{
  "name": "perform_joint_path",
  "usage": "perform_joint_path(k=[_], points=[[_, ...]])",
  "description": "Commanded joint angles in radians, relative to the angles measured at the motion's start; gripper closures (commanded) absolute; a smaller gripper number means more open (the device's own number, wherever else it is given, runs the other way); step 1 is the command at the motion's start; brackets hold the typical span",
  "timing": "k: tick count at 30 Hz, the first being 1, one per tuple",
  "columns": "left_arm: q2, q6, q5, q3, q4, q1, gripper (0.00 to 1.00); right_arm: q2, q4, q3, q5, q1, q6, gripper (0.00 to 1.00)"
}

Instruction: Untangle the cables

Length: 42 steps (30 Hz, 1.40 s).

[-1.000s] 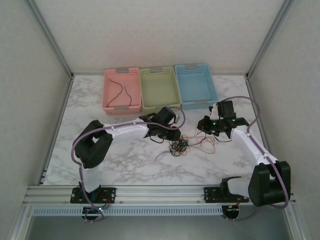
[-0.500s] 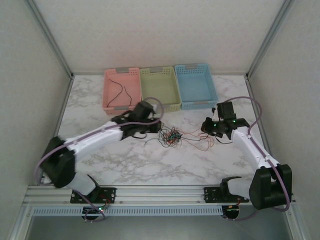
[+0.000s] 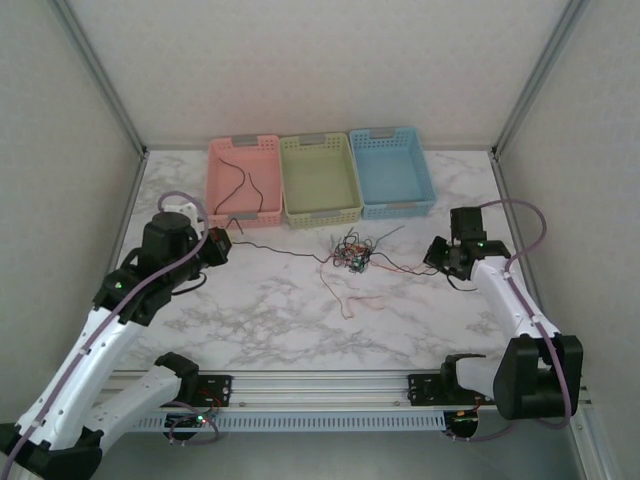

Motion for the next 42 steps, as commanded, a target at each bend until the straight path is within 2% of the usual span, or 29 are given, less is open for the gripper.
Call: perform_joint_path(k=[1,9,20,22,25,27,31,36,39,42], points=[[-0.023,0.049,-0.146,0.068,-0.111,0.035,1.0,0.005,-0.002,-0.017,0.073,-0.023,-0.006,1.0],[-0.072,0.104,-0.289,0.171,-0.208,0.047,1.0,0.002,0.001,-0.029,0.13,-0.067,0.005,1.0],[-0.086,0.212,-0.505,0.342,-0.314,0.049,1.0,-0.035,0.018,-0.046,0.114,-0.198,0.039,1.0],[-0.086,0.218,-0.489,0.361,-0.314,0.049,1.0,-0.038,0.032,-0.05,0.094,-0.204,0.04,1.0],[-0.067,0.203,-0.375,0.357,-0.299,0.049,1.0,-0.027,0.041,-0.051,0.043,-0.203,0.04,1.0],[-0.058,0.197,-0.356,0.337,-0.289,0.049,1.0,-0.033,0.035,-0.048,0.07,-0.203,0.031,1.0],[-0.064,0.224,-0.441,0.352,-0.313,0.049,1.0,-0.052,0.022,-0.044,0.123,-0.212,0.029,1.0],[-0.08,0.308,-0.593,0.449,-0.37,0.049,1.0,-0.033,0.029,-0.038,0.144,-0.249,0.039,1.0],[-0.091,0.325,-0.623,0.49,-0.385,0.049,1.0,-0.029,0.031,-0.028,0.163,-0.256,0.045,1.0],[-0.089,0.323,-0.608,0.501,-0.39,0.049,1.0,-0.026,0.032,-0.013,0.173,-0.255,0.05,1.0]])
